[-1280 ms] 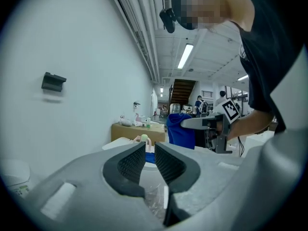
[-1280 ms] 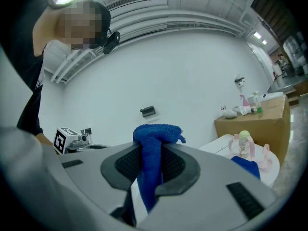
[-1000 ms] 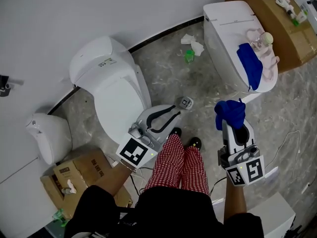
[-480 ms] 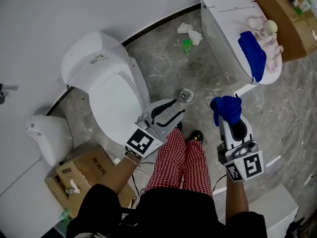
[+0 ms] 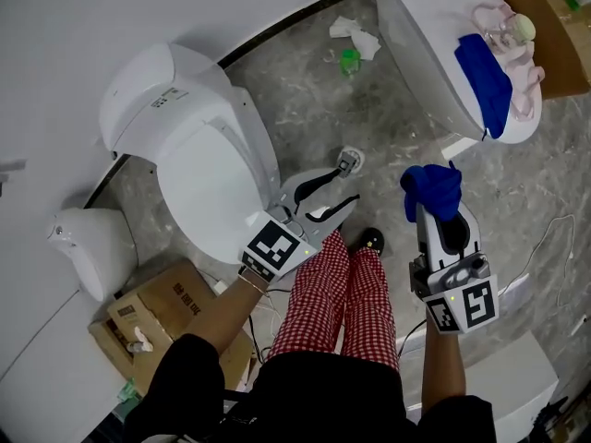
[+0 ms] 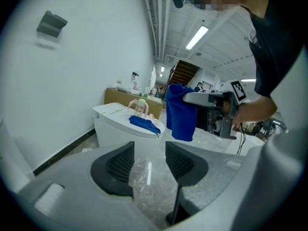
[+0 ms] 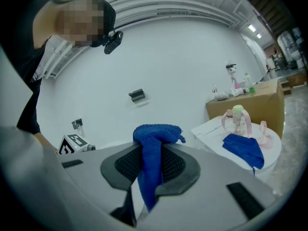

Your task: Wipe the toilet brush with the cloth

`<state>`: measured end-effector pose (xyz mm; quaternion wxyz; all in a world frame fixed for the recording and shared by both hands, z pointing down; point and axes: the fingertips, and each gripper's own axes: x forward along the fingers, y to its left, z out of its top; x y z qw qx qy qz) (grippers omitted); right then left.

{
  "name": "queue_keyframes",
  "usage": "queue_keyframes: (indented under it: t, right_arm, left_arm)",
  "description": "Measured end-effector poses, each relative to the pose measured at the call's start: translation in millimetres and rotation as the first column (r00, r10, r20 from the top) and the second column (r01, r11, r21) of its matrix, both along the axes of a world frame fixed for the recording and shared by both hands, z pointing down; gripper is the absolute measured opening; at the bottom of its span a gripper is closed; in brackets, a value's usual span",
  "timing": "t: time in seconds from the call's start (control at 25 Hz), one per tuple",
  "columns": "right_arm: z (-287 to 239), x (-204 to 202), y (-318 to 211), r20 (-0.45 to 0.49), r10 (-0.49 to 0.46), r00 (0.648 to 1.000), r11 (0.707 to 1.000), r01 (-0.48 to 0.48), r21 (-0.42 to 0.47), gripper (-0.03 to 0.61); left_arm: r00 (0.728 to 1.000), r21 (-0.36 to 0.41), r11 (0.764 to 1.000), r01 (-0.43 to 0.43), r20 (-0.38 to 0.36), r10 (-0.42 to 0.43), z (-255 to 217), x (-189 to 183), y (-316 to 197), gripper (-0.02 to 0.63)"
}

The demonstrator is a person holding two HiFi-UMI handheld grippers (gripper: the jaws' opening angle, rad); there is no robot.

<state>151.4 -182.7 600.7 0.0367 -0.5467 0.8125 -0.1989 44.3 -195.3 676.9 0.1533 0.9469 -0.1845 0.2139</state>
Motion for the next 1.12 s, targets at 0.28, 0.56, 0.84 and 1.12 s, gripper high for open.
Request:
queue_keyframes:
  t: [0.28, 0.56, 0.84, 1.12]
  right_arm:
    - [18.8, -4.5, -6.2, 0.012, -0.01, 1.0, 1.0, 0.01, -0.013, 0.078]
    - [43.1, -6.3, -4.3, 0.005, -0.005, 1.0, 0.999, 0.005, -0.041, 0.078]
    - [64.8, -12.1, -9.9, -0.006, -0.014, 1.0, 0.999, 0.013, -0.05, 0.078]
    - [85.5, -17.6, -11.9, -0.015, -0.021, 1.0, 0.998, 0.02, -0.059, 0.078]
  left_arm:
    - [0.999, -0.043, 0.999, -0.003, 0.046, 0.005, 39.2, -5.9, -3.8, 0.204]
    - [0.996, -0.108, 0.994, 0.005, 0.093, 0.005, 82.3, -7.1, -4.0, 0.206]
    - [0.994, -0.118, 0.993, 0.019, 0.111, -0.006, 109.3, -2.5, -11.7, 0.206]
    - [0.986, -0.157, 0.988, 0.014, 0.168, 0.012, 154.7, -8.2, -11.3, 0.206]
